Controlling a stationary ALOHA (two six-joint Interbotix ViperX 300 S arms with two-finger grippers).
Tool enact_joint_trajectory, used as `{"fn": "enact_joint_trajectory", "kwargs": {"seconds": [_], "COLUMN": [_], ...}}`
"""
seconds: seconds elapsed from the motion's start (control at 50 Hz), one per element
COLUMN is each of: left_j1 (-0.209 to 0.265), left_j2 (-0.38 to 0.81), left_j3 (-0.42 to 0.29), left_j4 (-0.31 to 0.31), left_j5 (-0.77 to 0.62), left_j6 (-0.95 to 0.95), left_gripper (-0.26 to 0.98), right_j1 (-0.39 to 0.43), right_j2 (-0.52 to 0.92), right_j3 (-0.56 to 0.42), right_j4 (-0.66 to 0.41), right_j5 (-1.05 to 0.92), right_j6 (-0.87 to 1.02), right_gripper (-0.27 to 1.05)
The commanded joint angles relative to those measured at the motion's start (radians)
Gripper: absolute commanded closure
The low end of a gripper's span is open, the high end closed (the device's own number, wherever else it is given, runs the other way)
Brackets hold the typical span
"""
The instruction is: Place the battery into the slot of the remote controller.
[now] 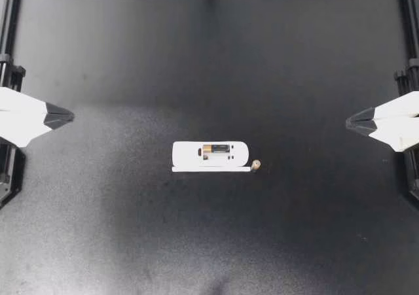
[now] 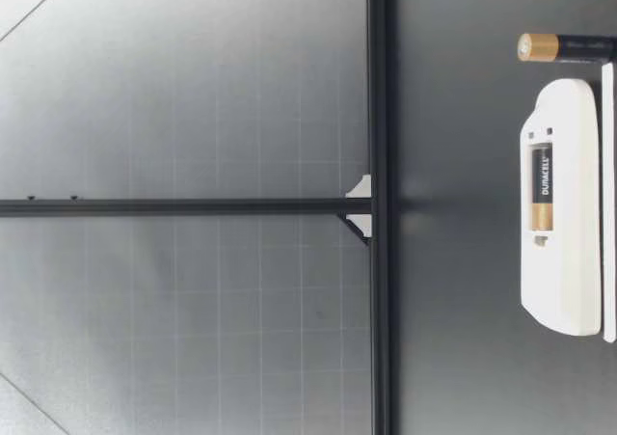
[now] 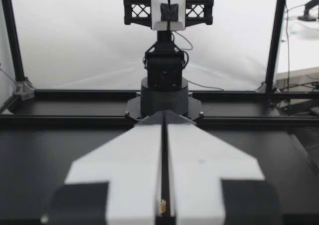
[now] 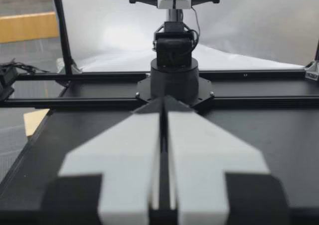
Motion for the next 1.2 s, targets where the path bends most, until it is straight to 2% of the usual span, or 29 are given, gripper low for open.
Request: {"fn": "enact_joint_trajectory", "kwargs": {"seconds": [0.0,0.26,0.6,0.9,1.06,1.18], "left_j1": [0.011,0.011,0.012,0.011,0.011,0.011], "left_j2": [0.009,0.029,0.061,0.063,0.064,0.064], "left_j3": [-0.009,0.006,0.009,0.011,0.012,0.017], "left_j4": [-0.002,-0.002,-0.002,-0.002,-0.002,-0.002], "left_j5": [-0.017,-0.043,-0.074,-0.074,-0.074,-0.074], "left_j6": [0.003,0.002,0.005,0.005,0.005,0.003], "left_gripper": [0.87,0.89,0.89,0.89,0.89,0.89], "right_j1": [-0.003,-0.015,-0.049,-0.049,-0.051,-0.049], "right_j2": [0.009,0.140,0.431,0.646,0.727,0.775], "right_j3": [-0.017,-0.078,-0.316,-0.471,-0.518,-0.538], "right_j4": [-0.002,0.005,0.006,0.006,0.003,0.003], "right_j5": [-0.008,0.061,0.512,0.808,0.870,0.876], "right_j6": [0.000,0.008,0.031,0.043,0.041,0.038], "right_gripper": [0.94,0.94,0.94,0.93,0.87,0.75]}}
